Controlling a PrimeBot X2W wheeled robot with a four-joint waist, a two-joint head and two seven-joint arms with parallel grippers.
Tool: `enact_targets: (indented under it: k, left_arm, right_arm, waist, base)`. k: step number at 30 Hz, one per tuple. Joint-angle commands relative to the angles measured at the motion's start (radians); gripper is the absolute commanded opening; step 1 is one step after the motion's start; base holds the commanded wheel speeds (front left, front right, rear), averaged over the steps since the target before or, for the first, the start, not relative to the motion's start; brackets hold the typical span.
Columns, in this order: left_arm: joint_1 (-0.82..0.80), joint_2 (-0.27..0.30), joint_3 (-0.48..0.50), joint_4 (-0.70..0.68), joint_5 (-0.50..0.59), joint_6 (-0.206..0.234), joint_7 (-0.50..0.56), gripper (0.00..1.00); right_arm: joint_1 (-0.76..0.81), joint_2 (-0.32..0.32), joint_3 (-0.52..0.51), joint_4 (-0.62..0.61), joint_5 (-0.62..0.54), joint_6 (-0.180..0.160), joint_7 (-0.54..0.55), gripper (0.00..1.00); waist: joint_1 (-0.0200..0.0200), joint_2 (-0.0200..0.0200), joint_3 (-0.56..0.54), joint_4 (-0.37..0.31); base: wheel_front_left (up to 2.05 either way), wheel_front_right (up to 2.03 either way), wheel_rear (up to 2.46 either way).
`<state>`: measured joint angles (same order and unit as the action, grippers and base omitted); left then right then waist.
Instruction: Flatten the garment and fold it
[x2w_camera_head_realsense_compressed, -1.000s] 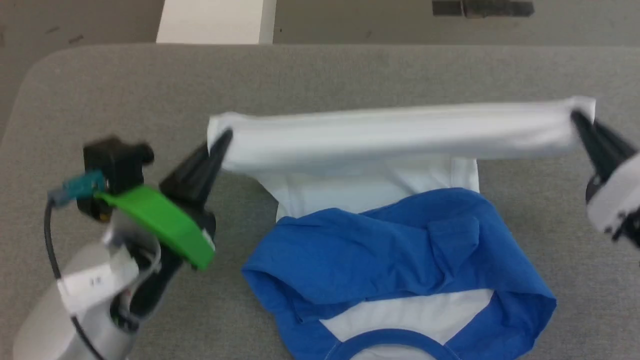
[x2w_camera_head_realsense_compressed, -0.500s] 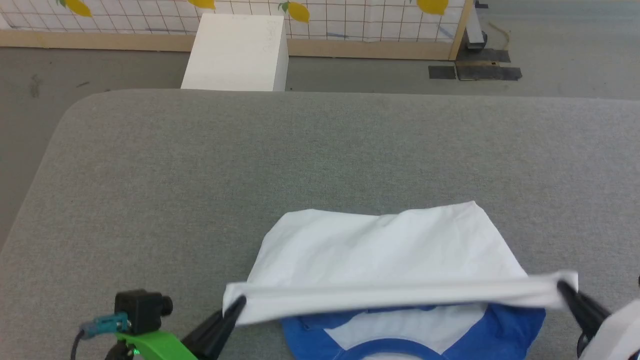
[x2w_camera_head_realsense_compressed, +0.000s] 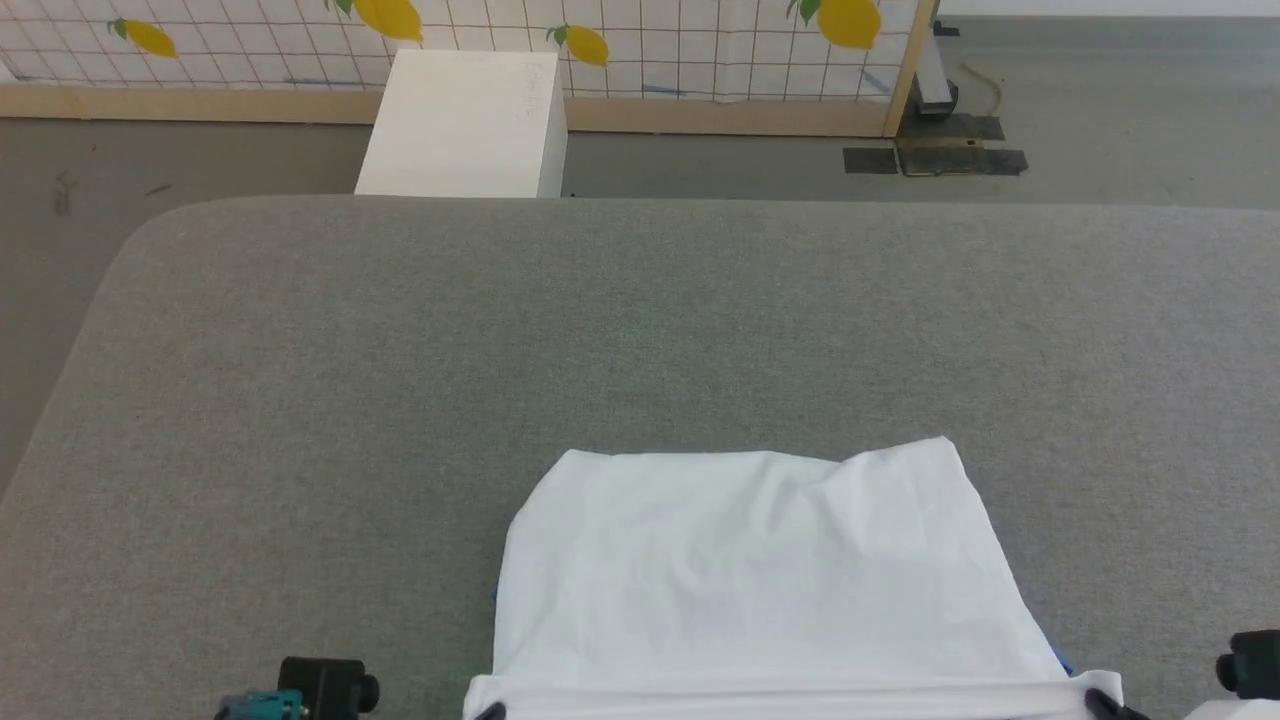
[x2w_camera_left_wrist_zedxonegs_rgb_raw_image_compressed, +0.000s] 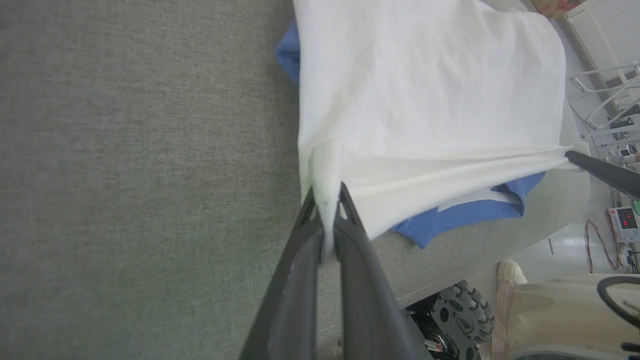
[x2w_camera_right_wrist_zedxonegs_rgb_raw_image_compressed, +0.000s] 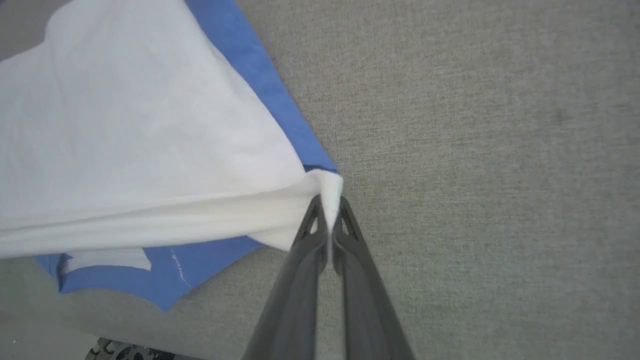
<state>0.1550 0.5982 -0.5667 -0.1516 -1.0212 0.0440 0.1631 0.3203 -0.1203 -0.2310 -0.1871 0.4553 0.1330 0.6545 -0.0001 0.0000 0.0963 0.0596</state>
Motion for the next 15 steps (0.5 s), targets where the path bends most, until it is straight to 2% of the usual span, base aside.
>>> enact_targets:
  k: [1,10,11,12,13,14,15]
  left_arm:
    - [-0.03,-0.012,0.0,0.025,0.009,-0.004,-0.008,0.0]
    - [-0.15,-0.099,-0.038,0.207,0.036,-0.035,-0.007,0.0]
    - [-0.157,-0.106,-0.038,0.222,0.035,-0.034,-0.008,0.0]
    - [-0.164,-0.114,-0.04,0.238,0.034,-0.035,-0.007,0.0]
    - [-0.17,-0.118,-0.042,0.248,0.034,-0.037,-0.006,0.27]
    - [-0.174,-0.124,-0.042,0.257,0.031,-0.04,-0.008,0.55]
    - [-0.176,-0.128,-0.041,0.261,0.027,-0.042,-0.008,0.93]
  right_arm:
    - [-0.019,-0.014,0.003,0.017,-0.016,-0.002,-0.015,0.0]
    - [-0.118,-0.027,0.058,0.148,-0.038,-0.002,-0.072,0.0]
    - [-0.126,-0.026,0.061,0.159,-0.039,-0.002,-0.077,0.1]
    - [-0.135,-0.026,0.063,0.172,-0.04,-0.002,-0.084,0.42]
    - [-0.141,-0.026,0.065,0.181,-0.041,-0.002,-0.089,0.8]
    - [-0.147,-0.026,0.066,0.191,-0.04,-0.002,-0.095,1.0]
    - [-0.152,-0.025,0.067,0.197,-0.039,-0.002,-0.099,1.0]
  waist:
    - [0.0001,0.0,0.006,-0.007]
    - [0.0001,0.0,0.03,-0.021]
    - [0.0001,0.0,0.031,-0.022]
    - [0.0001,0.0,0.032,-0.024]
    - [0.0001,0.0,0.034,-0.024]
    - [0.0001,0.0,0.036,-0.025]
    - [0.0001,0.0,0.038,-0.026]
  base:
    - [0.0,0.0,0.0]
    - [0.0,0.0,0.0]
    - [0.0,0.0,0.0]
    - [0.0,0.0,0.0]
    - [0.0,0.0,0.0]
    - [0.0,0.0,0.0]
    - [0.0,0.0,0.0]
